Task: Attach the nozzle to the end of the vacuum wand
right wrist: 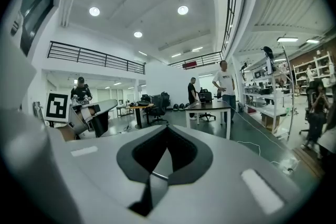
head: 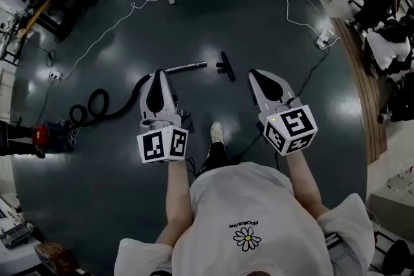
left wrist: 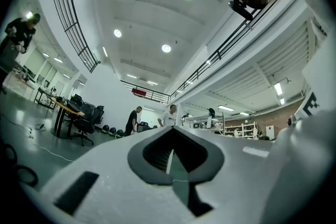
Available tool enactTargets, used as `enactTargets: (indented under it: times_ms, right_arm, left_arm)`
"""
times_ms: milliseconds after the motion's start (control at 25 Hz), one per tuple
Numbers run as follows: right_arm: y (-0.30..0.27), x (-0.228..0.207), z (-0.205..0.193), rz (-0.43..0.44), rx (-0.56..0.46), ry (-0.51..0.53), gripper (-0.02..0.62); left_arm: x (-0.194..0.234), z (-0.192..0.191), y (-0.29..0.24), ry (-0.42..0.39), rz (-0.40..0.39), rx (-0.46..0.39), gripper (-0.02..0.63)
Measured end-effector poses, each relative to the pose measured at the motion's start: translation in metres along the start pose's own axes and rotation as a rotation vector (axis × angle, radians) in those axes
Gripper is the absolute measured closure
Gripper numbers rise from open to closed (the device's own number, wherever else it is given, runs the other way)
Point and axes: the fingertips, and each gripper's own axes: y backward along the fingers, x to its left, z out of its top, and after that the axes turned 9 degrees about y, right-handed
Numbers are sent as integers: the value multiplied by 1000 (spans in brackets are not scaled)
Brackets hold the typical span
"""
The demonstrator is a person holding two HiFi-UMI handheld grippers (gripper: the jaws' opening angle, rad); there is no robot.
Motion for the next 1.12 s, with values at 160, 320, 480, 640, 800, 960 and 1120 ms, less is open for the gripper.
enactTargets:
  times_ms: [160, 320, 480, 640, 800, 960, 1120]
  right_arm:
    - [-67, -11, 18, -20, 26, 35, 591]
    - [-115, -14, 28, -50, 8, 46, 591]
    - [-153, -23, 27, -43, 29, 41, 591]
    - [-189, -46, 21, -45, 50, 14, 591]
    - [-237, -74, 29, -41, 34, 1, 591]
    - [-290, -109, 37, -21, 23, -16, 591]
    - [-331, -144, 47, 0, 6, -20, 591]
  left_arm:
    - [37, 12, -58, 0, -26, -6, 606]
    - [69, 18, -95, -22, -75, 6, 606]
    - [102, 18, -128, -7, -44, 10, 606]
    - [124, 8, -157, -4, -13, 31, 606]
    - [140, -1, -201, -13, -6, 49, 606]
    - [145, -16, -254, -20, -10, 74, 606]
    - [148, -27, -306, -18, -4, 75, 606]
